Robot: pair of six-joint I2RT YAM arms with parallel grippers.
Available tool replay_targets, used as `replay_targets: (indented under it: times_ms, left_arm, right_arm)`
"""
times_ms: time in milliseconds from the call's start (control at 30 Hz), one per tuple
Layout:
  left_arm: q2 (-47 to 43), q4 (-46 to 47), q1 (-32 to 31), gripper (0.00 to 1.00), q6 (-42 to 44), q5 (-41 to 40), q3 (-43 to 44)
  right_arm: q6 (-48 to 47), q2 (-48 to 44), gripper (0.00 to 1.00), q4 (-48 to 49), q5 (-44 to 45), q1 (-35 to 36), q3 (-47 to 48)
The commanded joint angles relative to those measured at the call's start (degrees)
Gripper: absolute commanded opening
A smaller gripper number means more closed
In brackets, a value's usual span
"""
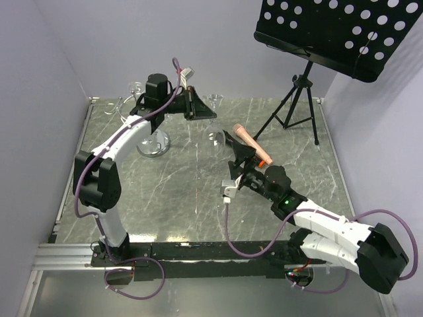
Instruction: Take the wine glass off the wine glass rack
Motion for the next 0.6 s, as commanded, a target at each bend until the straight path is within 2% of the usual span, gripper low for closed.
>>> replay_targets:
  times_ms: [0, 133, 267, 567]
  left_arm:
    - [0.8, 9.4, 0.1, 0.01, -10.4, 5.6, -1.2]
    - [2.1, 13.1, -0.2, 0.01, -14.1, 7.2, -2.3]
    - [4.7, 21.3, -0.2, 0.01, -23.2, 8.6, -3.6]
    - [4.4, 19.1, -0.9, 0.01, -22.8, 7.9, -3.9]
  right_arm:
    - [-5.3, 1.1, 1.0, 14.0, -1.4, 2.6, 0.4]
    - [-7.0, 2.7, 1.0, 14.7, -2.6, 3.8, 1.1]
    - [-13.0, 5.5, 1.0, 15.6, -4.8, 3.9, 0.1]
    - [-17.3, 12.1, 1.0, 22.6, -5.5, 3.8, 0.8]
